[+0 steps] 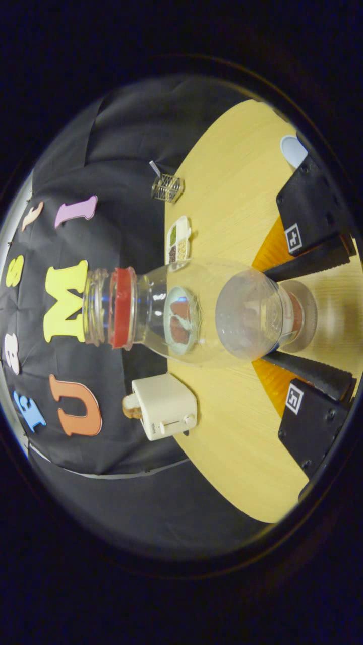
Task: Take the bottle from table, then pour the juice into the cup, finally place the bottle on the coaster
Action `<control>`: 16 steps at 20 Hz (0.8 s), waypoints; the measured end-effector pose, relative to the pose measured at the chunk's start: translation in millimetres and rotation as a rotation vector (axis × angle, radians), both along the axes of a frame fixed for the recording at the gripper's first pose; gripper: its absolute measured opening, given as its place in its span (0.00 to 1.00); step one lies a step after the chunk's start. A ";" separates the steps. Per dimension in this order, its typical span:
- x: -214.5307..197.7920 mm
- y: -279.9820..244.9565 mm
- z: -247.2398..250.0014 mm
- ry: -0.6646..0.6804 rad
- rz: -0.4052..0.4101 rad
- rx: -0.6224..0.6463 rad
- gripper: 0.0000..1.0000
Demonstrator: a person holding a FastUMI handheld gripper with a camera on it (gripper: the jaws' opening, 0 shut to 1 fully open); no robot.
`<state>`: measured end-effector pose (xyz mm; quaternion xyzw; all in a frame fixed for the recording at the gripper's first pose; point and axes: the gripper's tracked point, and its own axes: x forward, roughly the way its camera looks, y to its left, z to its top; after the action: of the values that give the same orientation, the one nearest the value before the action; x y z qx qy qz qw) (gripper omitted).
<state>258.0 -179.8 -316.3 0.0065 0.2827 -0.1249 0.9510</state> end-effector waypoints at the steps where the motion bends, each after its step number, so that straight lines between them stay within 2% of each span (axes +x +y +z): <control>1: -0.9 -1.7 -3.1 0.013 0.000 0.001 0.79; 4: -0.9 -6.6 -1.5 0.022 -0.013 -0.020 0.81; 8: -0.5 -0.2 -3.2 0.052 0.034 -0.036 0.88; 9: -1.8 -2.3 -4.0 0.054 0.035 -0.038 0.93; 16: -13.1 -5.4 16.6 0.023 0.047 -0.057 0.97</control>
<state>244.9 -185.2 -299.6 -0.0286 0.2901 -0.1104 0.9502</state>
